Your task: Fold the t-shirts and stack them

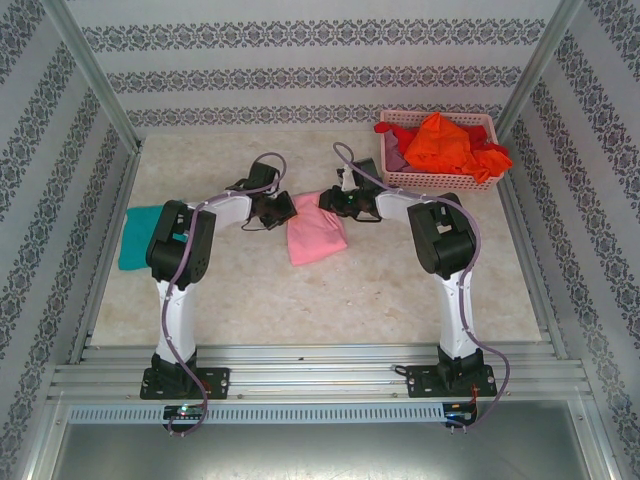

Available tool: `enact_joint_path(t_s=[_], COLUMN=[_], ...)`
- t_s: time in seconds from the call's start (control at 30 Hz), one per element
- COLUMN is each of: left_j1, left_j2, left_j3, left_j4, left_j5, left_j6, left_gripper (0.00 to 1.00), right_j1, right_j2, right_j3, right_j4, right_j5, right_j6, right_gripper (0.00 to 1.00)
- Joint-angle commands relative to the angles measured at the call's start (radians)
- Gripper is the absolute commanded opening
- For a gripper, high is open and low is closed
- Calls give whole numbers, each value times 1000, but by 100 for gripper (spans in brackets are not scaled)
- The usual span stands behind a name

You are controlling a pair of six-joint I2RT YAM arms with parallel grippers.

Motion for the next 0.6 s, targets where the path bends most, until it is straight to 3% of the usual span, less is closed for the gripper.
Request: enact_joint_path(t_s=[0.0,0.1,0.33,0.47,0.57], left_j1=[42,76,188,232,242], left_j2=[-40,-75,-167,-217,-265], left_j3=[-55,-77,-128,-152,-186], left_j4=[-20,-80,-240,-290,-287], left_j5=[-7,3,15,-17,-50], left_j6=[46,119,284,348,359], left_gripper=[6,6,8,14,25], right_j1=[43,82,215,269,269], right_j2=[3,3,34,67,71], right_j3=[-44,-78,-47,1,27], right_j4=[99,192,278,292,291], right_j5=[-36,13,145,204,192], right_j6=[80,162,265,297,294], right_gripper=[22,28,24,26,36])
